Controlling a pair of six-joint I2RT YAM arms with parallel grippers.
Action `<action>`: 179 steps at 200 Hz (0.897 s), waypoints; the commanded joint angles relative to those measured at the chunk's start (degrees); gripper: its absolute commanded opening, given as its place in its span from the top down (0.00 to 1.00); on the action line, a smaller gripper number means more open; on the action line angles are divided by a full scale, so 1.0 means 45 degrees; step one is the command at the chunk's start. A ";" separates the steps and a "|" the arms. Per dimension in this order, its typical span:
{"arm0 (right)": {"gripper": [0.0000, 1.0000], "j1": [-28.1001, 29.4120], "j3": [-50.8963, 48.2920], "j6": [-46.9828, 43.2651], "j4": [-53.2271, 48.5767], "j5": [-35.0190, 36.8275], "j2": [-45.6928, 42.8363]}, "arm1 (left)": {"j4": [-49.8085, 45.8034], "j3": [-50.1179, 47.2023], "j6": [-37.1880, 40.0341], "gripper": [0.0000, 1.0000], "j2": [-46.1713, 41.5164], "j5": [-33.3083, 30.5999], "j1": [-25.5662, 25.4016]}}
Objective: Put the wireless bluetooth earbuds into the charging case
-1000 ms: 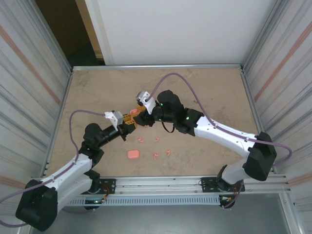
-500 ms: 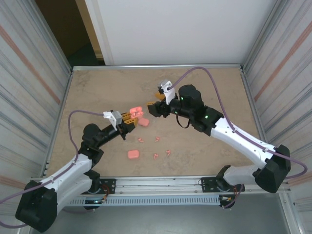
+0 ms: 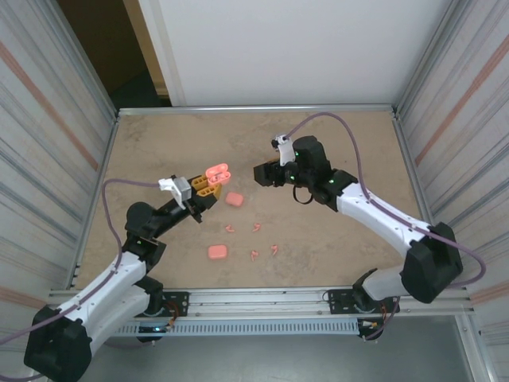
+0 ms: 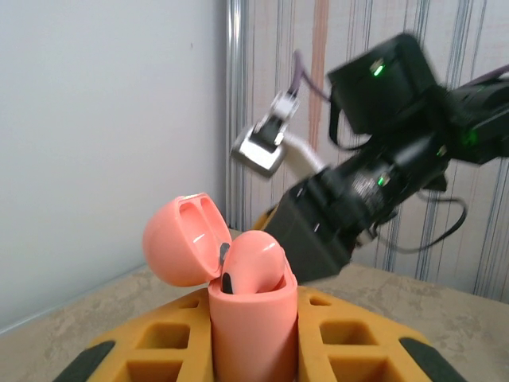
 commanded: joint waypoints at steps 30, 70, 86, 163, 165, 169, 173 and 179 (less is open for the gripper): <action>0.47 -0.0023 0.0784 0.1619 0.0716 -0.1716 0.2554 | 0.0181 0.0554 0.0092 1.00 -0.0579 -0.0222 -0.0070; 0.51 0.0006 0.1847 0.2529 0.1149 -0.1863 0.4721 | -0.0955 0.0505 0.0330 1.00 -0.1498 -0.0318 -0.0070; 0.52 0.0001 0.2626 0.2924 0.0884 -0.1821 0.5616 | -0.1391 0.0422 0.0471 1.00 -0.1966 -0.0422 -0.0070; 0.53 0.0432 0.5401 0.3372 0.0137 -0.0708 0.8775 | -0.2876 0.0235 0.1068 1.00 -0.3630 -0.0694 -0.0070; 0.53 0.0440 0.5463 0.3374 0.0110 -0.0676 0.8818 | -0.2880 0.0238 0.1082 1.00 -0.3634 -0.0697 -0.0070; 0.53 0.0478 0.5563 0.3375 0.0069 -0.0604 0.8917 | -0.2899 0.0226 0.1104 1.00 -0.3654 -0.0699 -0.0070; 0.53 0.0513 0.5681 0.3375 0.0019 -0.0519 0.9010 | -0.2919 0.0213 0.1125 1.00 -0.3689 -0.0689 -0.0070; 0.53 0.0568 0.5835 0.3368 -0.0038 -0.0415 0.9197 | -0.2921 0.0196 0.1116 1.00 -0.3713 -0.0691 -0.0070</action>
